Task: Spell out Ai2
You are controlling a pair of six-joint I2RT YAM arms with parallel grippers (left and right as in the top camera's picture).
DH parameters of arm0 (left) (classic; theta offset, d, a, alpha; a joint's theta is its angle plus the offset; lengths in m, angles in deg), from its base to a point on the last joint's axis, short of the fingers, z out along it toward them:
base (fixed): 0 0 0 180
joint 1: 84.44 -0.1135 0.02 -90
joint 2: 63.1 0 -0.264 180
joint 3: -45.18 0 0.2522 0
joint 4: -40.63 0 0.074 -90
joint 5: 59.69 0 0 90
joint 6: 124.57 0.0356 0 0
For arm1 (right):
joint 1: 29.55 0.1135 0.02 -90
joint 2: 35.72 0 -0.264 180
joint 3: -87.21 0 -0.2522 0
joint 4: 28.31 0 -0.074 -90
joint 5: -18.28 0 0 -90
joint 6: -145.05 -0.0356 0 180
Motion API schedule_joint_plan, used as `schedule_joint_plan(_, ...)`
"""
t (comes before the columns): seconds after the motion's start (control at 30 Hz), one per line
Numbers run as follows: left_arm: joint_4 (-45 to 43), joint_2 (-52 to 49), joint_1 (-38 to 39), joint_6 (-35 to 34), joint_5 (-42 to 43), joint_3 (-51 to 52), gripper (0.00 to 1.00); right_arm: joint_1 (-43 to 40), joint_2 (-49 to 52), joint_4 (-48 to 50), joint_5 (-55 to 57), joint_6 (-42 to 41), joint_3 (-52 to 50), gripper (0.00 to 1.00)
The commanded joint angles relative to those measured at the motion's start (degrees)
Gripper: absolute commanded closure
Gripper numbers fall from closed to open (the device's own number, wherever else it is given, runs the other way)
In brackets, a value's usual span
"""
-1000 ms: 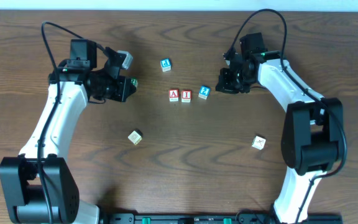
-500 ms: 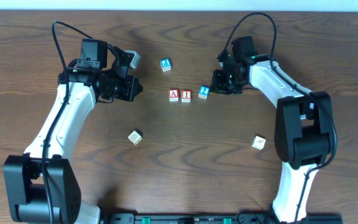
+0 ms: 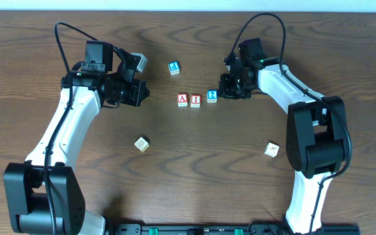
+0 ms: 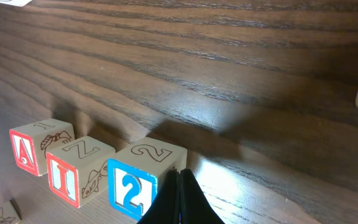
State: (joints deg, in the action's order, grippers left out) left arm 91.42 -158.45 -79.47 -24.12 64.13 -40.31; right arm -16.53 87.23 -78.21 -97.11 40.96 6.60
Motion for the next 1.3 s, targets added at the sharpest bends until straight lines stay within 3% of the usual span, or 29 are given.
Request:
schedule_joint_plan(0.0,-0.09,-0.22,-0.04,-0.44,-1.01,0.31,0.94,0.85,-0.02,0.11,0.59,-0.66,0.09,0.98)
schedule_joint_plan(1.27,-0.09,-0.24,-0.04,-0.42,-3.15,0.35,0.94,3.85,-0.02,-0.48,1.62,-0.07,0.09,0.98)
